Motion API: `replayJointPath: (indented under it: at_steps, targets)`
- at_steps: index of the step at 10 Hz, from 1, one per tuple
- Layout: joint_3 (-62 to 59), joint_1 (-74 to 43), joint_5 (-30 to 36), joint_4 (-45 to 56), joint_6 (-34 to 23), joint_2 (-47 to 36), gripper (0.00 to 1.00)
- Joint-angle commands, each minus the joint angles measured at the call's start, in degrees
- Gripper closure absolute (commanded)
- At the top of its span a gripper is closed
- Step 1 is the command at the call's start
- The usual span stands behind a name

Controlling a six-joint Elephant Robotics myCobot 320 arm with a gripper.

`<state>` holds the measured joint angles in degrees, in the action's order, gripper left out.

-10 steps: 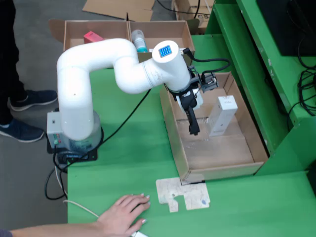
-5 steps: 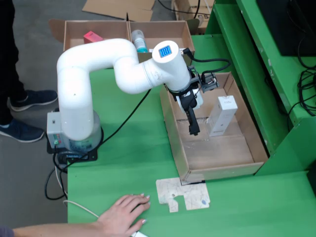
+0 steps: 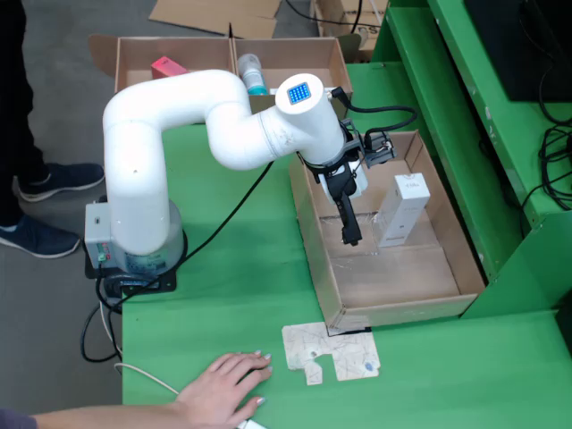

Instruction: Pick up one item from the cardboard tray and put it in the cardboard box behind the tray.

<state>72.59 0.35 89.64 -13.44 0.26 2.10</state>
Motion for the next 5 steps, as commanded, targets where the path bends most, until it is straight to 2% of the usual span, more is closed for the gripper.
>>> replayJointPath:
  at_steps: [1, 5]
  targets:
    - [-3.9, 0.9, -1.2, 0.3, 1.5, 0.3, 0.00]
    - [-4.9, 0.7, -0.8, -2.7, 2.0, 2.3, 0.00]
